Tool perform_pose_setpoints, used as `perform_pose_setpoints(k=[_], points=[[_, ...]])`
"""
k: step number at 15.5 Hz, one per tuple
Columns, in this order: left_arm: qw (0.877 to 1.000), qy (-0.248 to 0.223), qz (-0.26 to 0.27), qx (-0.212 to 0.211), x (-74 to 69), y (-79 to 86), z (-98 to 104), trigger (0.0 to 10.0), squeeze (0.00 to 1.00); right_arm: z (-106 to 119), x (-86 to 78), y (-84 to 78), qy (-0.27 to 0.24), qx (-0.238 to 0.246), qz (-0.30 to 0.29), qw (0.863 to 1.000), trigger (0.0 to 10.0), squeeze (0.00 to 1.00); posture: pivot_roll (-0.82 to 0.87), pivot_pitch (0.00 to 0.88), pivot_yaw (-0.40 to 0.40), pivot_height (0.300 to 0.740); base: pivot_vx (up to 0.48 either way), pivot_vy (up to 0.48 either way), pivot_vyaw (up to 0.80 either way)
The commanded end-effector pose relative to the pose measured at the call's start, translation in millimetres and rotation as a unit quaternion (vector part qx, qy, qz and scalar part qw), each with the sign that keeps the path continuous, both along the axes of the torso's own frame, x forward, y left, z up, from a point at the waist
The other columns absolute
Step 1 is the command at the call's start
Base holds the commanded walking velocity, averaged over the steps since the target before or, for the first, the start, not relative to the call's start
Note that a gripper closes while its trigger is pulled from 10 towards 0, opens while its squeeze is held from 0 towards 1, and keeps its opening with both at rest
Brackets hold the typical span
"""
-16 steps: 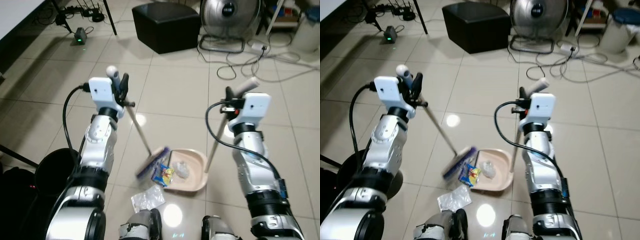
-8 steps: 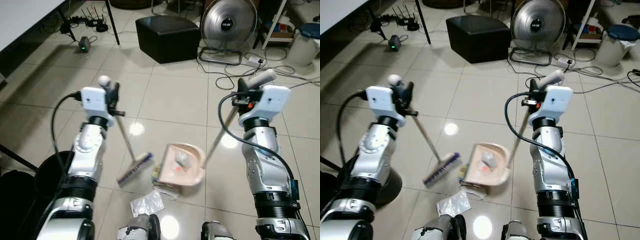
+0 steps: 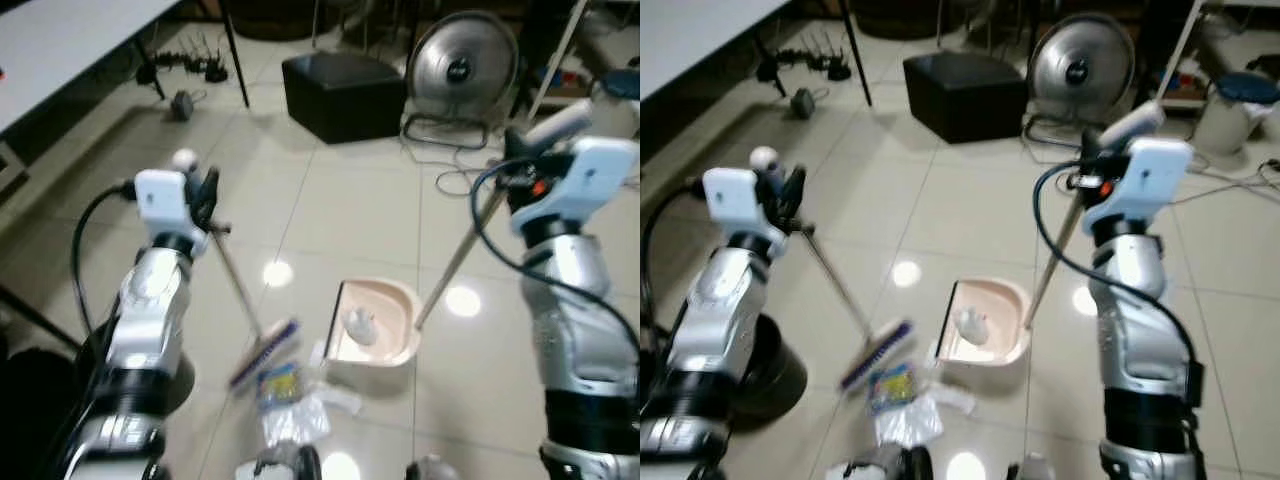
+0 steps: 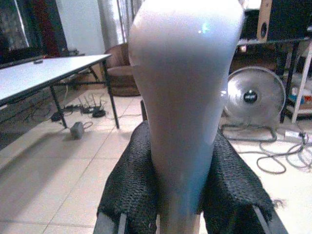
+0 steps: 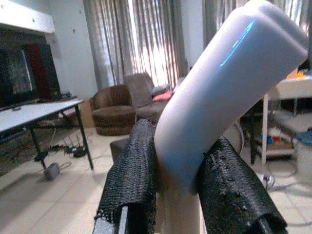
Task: Sweep floor
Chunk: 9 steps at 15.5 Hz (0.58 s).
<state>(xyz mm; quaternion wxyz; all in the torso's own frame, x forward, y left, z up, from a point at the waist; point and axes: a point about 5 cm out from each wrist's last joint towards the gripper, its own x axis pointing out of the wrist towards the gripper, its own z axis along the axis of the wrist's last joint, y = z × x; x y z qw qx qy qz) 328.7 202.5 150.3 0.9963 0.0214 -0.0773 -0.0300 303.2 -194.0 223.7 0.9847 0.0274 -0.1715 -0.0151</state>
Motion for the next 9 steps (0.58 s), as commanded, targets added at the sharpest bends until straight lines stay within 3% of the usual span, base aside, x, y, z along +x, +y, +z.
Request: perform_pose_setpoints(k=[1,3,5,9], points=[[1.0,-0.016,-0.01,0.023,-3.9,2.0,9.9,10.0,0.0,16.4,-4.3,1.0,-0.027,0.014,0.009,1.0,10.0,0.0,-0.04,0.0,0.094,0.74,0.0,0.0,0.0],[0.999,-0.005,-0.025,0.038,-20.5,-0.8,5.6,10.0,0.0,28.4,-8.0,-4.0,-0.028,0.041,0.005,0.999,10.0,0.0,-0.04,0.0,0.093,0.74,0.0,0.0,0.0],[0.999,0.007,-0.03,0.023,-34.5,-2.5,4.3,10.0,0.0,37.1,-10.9,-5.1,-0.026,0.065,0.008,0.998,10.0,0.0,-0.04,0.0,0.096,0.74,0.0,0.0,0.0],[0.999,0.022,-0.023,0.024,-47.7,0.3,1.0,10.0,0.0,43.3,-13.3,-6.1,-0.025,0.094,0.012,0.995,10.0,0.0,-0.03,0.0,0.092,0.74,0.0,0.0,0.0]])
